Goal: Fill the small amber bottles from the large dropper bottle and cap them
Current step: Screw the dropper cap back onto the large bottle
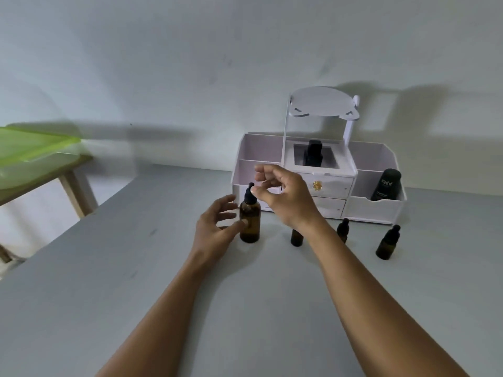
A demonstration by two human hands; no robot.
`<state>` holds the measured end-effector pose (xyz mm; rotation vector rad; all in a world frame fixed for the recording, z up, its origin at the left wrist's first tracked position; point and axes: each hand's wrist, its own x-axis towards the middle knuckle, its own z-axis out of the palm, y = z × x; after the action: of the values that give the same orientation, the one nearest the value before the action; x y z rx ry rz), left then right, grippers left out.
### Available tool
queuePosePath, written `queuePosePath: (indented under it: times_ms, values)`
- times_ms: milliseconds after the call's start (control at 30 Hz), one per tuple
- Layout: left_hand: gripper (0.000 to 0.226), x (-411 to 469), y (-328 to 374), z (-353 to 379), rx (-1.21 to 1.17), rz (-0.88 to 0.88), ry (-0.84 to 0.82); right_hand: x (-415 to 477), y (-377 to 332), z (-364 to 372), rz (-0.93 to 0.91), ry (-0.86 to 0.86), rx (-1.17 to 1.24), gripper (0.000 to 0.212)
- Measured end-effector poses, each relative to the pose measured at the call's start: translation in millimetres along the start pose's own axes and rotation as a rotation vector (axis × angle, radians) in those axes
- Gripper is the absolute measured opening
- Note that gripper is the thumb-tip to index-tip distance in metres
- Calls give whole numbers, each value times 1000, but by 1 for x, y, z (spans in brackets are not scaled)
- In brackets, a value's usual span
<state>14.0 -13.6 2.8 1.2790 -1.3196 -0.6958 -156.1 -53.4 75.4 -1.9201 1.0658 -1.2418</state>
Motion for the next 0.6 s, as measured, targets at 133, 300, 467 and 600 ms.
queuePosePath:
  times_ms: [133, 300, 467, 600]
  values:
    - [61, 3, -6, 0, 12, 20, -149, 3, 7, 14, 9, -16, -64, 31]
    - [47, 6, -10, 1, 16, 44, -176, 1, 13, 17, 5, 36, -86, 25]
    - [47, 6, -14, 1, 11, 42, -174, 1, 14, 20, -4, 69, -115, 23]
    - [47, 7, -14, 1, 3, 34, -170, 1, 13, 18, 6, 90, -52, 35]
